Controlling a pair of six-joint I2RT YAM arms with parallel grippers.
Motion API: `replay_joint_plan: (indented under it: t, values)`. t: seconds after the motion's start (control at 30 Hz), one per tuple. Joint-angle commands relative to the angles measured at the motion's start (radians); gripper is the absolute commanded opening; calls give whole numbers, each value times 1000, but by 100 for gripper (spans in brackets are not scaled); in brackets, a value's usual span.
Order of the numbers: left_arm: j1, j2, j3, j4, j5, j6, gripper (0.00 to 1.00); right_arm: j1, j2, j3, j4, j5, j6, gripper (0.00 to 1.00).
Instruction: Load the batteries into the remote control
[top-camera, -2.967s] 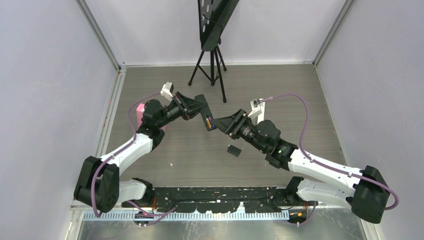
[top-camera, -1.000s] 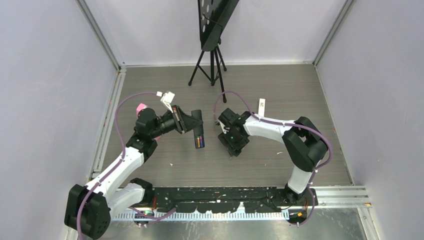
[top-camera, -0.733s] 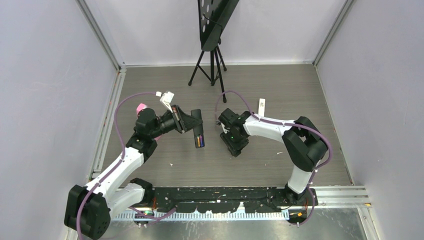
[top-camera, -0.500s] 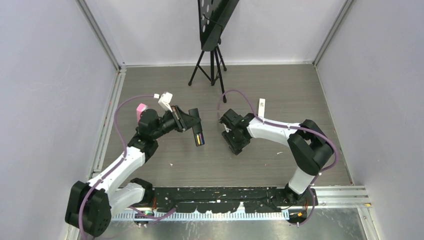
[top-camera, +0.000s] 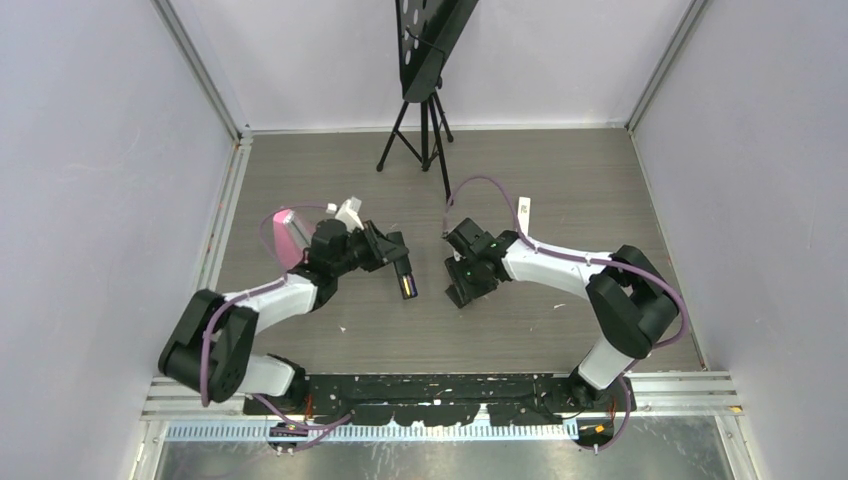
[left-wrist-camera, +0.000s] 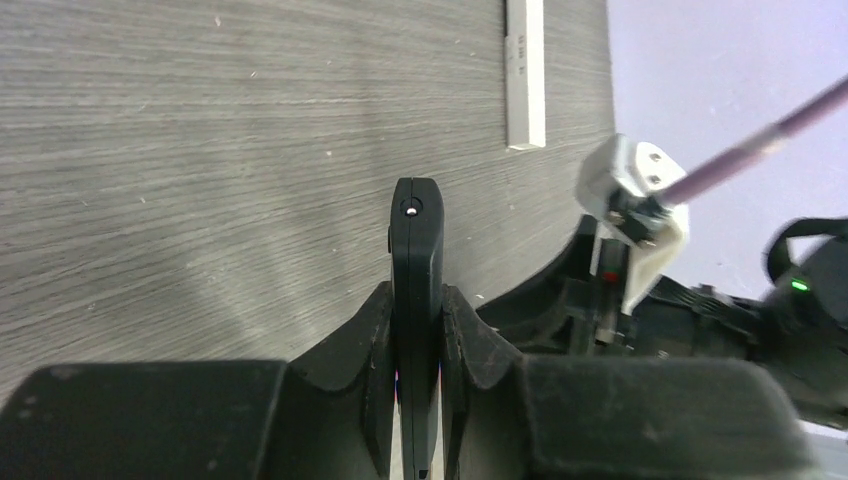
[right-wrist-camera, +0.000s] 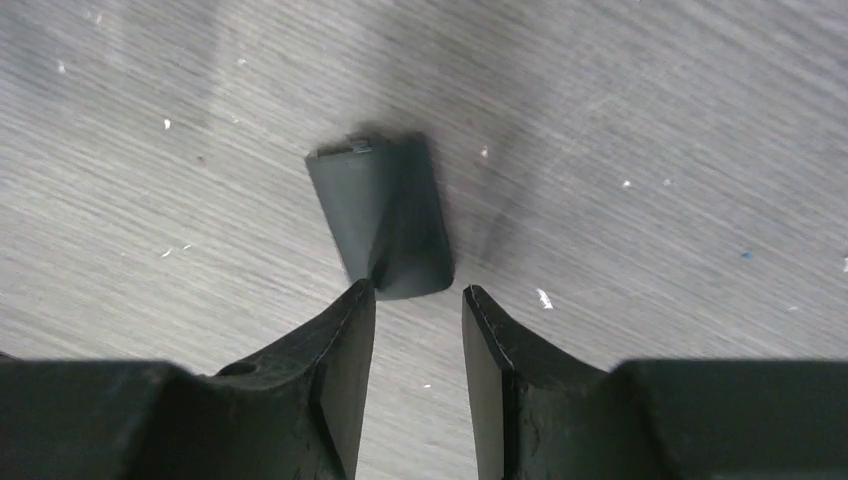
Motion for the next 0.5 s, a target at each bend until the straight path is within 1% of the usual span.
replay_joint_plan:
  t: [0.0, 0.1, 0.17, 0.23, 0.3, 0.4, 0.47]
  values:
    - [-35, 97, 26, 159, -60, 4, 0, 0, -78, -29, 89, -71, 71, 37]
    - [-67, 165, 38, 192, -96, 1, 0, 0, -82, -45, 133, -106, 92, 38]
    - [-92, 196, 45, 195, -143, 5, 0, 1, -68, -47, 141, -89, 110, 39]
    - [-103, 213, 48, 193, -183, 23, 0, 10, -46, -32, 118, -39, 111, 41]
    - [-103, 210, 47, 183, -202, 35, 0, 32, -47, -27, 115, -17, 86, 48]
    - [-103, 193, 44, 163, -205, 60, 0, 51, -60, -30, 127, -18, 25, 60]
    - [-103, 180, 37, 150, -208, 75, 0, 56, -51, -22, 123, -25, -25, 66]
